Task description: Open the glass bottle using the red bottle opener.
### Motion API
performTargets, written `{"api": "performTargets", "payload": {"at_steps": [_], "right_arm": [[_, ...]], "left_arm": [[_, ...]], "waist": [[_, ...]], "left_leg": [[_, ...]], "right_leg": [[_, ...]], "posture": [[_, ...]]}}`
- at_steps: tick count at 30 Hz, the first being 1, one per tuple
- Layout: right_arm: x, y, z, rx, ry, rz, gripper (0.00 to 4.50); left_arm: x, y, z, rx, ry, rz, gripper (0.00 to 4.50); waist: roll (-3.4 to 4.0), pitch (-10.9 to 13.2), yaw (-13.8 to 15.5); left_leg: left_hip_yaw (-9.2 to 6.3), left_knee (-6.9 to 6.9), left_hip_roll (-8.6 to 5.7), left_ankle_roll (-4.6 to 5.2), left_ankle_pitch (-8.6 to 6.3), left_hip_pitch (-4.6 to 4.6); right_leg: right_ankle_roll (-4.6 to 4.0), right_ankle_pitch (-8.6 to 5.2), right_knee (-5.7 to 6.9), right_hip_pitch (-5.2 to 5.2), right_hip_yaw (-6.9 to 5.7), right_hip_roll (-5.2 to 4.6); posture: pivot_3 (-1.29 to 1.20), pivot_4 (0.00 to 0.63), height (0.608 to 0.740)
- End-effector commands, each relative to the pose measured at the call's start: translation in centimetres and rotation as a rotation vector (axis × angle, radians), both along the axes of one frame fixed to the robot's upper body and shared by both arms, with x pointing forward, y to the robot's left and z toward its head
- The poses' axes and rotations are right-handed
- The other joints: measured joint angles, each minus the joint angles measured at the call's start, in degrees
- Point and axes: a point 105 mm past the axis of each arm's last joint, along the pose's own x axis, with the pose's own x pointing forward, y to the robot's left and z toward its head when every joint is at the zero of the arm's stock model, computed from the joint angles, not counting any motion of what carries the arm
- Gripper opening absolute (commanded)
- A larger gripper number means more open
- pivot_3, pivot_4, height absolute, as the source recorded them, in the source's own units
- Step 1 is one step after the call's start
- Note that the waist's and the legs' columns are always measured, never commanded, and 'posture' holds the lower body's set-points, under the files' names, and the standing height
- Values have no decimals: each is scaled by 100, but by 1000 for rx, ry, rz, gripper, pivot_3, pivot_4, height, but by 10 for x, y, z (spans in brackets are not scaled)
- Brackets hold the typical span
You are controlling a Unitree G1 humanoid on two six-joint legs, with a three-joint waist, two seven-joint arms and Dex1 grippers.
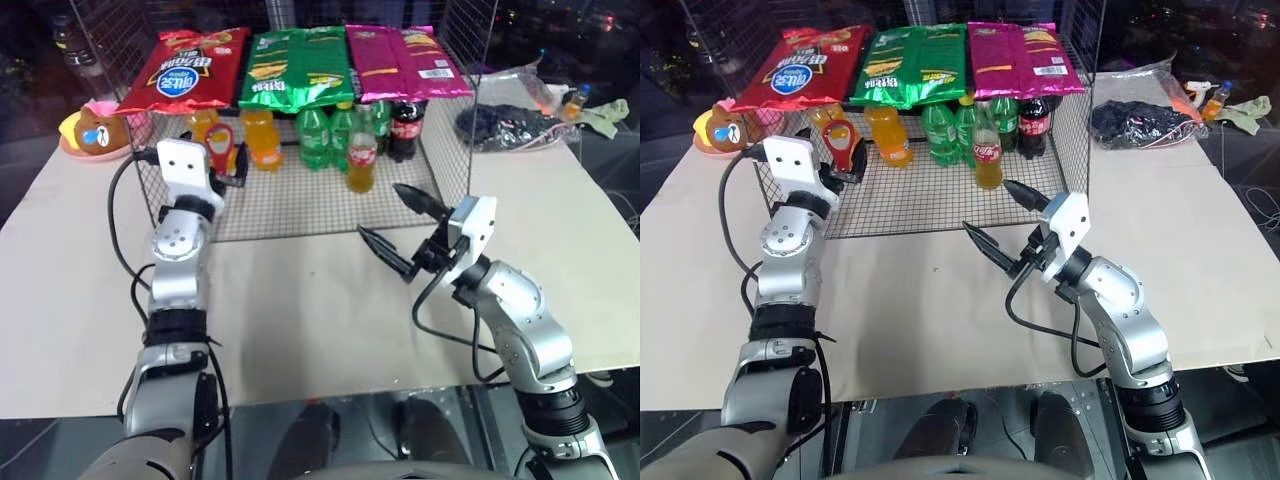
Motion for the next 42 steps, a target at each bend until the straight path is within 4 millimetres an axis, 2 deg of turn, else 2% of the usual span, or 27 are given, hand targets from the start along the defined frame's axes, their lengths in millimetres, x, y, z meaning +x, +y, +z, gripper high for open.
{"api": "performTargets", "payload": {"at_steps": [1,3,8,12,13,20,29,37,39,42], "right_arm": [[-7,0,12,20,-62,-4,4447],[-7,0,12,18,-63,-8,4447],[-6,-3,10,22,-60,-27,4500],[-5,-3,10,28,-55,-32,4500],[-5,-3,10,28,-55,-30,4500],[-6,0,8,22,-48,-13,4500],[-6,1,3,12,-37,-8,4500],[-5,2,0,13,-31,-9,4500],[-2,2,-5,-4,-15,-21,4500],[7,3,-19,-51,71,-85,4500]], "left_arm": [[6,-3,14,17,-42,-13,4500],[10,-3,14,2,-39,-15,4500],[12,-5,18,-66,-62,-33,2233],[10,-7,7,-79,-40,-43,353],[10,-7,6,-82,-39,-42,37],[2,3,9,-177,-66,-25,37],[-26,-28,30,-270,-132,-283,37],[-40,-28,20,-279,-68,-300,37],[-42,-40,18,-294,-41,-373,37],[-54,-81,8,-327,68,-631,37]], "waist": [[0,0,-2],[0,0,-2],[0,0,-6],[-1,0,7],[-2,-1,15],[-4,-3,2],[-4,-3,20],[-3,-3,-34],[-3,-3,-30],[-3,-3,5]], "left_leg": [[0,0,0,0,0,0],[0,1,-1,0,0,-1],[1,1,-2,0,0,-2],[-1,2,-1,0,0,-6],[-4,3,-2,0,0,-7],[-4,10,-3,1,0,-9],[-7,12,0,0,0,-13],[-23,42,0,0,0,-37],[-25,42,2,0,0,-37],[-27,50,0,0,0,-43]], "right_leg": [[0,0,0,0,0,0],[0,0,0,0,0,0],[0,0,0,-2,0,0],[0,0,3,-7,-1,0],[0,0,3,-7,-3,-1],[1,0,6,-6,-3,-4],[1,0,4,-7,-4,-4],[1,1,12,-14,-17,-1],[1,1,13,-14,-20,2],[1,1,14,-14,-22,-1]], "posture": [[0,150,740],[0,150,740],[0,150,740],[0,150,740],[0,150,740],[0,150,740],[0,150,740],[0,150,740],[0,150,740],[0,150,740]]}}
